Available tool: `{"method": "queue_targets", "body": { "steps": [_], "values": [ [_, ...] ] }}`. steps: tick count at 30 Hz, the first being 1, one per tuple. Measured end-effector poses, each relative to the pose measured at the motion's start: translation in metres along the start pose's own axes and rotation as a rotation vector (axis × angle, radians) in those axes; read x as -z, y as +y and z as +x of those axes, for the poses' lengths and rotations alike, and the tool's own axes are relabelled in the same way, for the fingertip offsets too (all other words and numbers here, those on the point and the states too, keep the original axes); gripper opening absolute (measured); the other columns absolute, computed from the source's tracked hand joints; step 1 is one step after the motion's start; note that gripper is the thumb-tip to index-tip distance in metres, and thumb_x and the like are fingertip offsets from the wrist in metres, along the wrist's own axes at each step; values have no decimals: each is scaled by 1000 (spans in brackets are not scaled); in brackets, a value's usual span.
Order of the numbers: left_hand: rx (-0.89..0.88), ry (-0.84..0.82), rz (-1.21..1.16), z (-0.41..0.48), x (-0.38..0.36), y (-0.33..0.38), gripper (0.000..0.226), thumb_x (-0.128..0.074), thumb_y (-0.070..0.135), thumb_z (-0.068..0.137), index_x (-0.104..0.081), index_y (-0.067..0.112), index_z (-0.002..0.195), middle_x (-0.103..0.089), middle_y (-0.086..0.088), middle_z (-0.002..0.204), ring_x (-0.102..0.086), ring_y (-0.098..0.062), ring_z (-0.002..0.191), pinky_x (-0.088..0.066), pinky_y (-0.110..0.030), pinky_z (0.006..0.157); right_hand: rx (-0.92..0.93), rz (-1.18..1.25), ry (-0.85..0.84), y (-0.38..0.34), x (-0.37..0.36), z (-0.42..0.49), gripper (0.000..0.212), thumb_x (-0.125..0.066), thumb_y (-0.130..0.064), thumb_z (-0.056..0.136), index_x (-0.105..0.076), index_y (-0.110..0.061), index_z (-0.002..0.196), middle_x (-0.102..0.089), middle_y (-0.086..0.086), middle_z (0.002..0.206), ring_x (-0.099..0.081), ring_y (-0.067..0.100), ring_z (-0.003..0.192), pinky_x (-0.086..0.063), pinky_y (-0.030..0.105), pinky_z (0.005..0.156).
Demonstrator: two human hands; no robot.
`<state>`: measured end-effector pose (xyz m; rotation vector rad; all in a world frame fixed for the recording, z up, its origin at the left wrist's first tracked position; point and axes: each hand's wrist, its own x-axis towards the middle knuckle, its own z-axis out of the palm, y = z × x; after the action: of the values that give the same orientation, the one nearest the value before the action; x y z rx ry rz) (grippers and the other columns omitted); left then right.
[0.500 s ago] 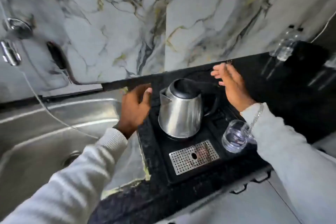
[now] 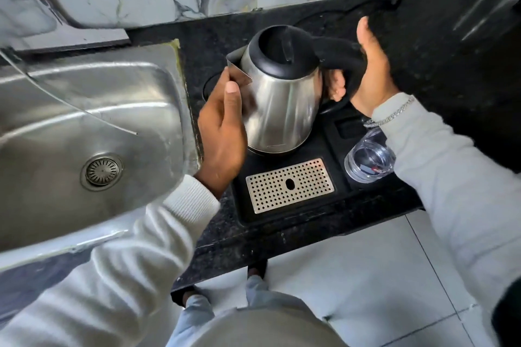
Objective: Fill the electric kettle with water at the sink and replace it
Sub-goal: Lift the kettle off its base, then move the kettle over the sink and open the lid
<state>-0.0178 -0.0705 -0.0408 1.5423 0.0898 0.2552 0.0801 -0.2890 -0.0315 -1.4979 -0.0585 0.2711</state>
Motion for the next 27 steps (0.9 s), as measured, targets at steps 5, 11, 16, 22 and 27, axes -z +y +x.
{"method": "queue_targets", "body": {
  "steps": [5, 11, 16, 22, 27],
  "values": [
    [-3, 15, -21, -1, -5, 15, 44, -32, 23, 102, -52, -16, 101, -52, -52, 102, -53, -61, 99, -41, -64, 95, -18, 105, 48, -5, -8, 1, 75, -33, -65, 92, -45, -14, 37, -37, 3, 31, -30, 24, 27, -14, 39, 39],
    [-86, 36, -80, 12, 6, 55, 42, -33, 26, 99, -55, -9, 95, -59, -13, 81, -54, -26, 80, -44, -39, 79, 63, 145, 75, -54, -29, -12, 71, -37, -62, 92, -43, -15, 39, -36, 2, 31, -28, 22, 29, -21, 29, 36],
    [-216, 94, 25, 22, 48, 87, 35, -37, 24, 102, -61, 0, 108, -69, -3, 97, -58, -10, 81, -49, -25, 87, 160, 203, 142, -88, -82, -23, 60, -44, -59, 90, -49, -18, 46, -38, 0, 34, -29, 19, 31, -17, 30, 38],
    [-440, 219, 488, 9, 106, 103, 50, -43, 30, 97, -45, 9, 143, -32, -17, 160, -24, -26, 152, -23, -43, 124, 176, 198, 184, -69, -172, -22, 48, -51, -56, 86, -49, -17, 56, -40, -1, 34, -32, 16, 28, -22, 24, 32],
    [-231, 249, 574, 7, 158, 97, 44, -47, 38, 89, -61, 11, 120, -21, -17, 164, 0, -33, 155, -2, -50, 123, 143, 180, 226, -37, -247, -16, 47, -62, -55, 76, -50, -17, 52, -40, 2, 36, -32, 17, 29, -23, 22, 33]
  ]
}}
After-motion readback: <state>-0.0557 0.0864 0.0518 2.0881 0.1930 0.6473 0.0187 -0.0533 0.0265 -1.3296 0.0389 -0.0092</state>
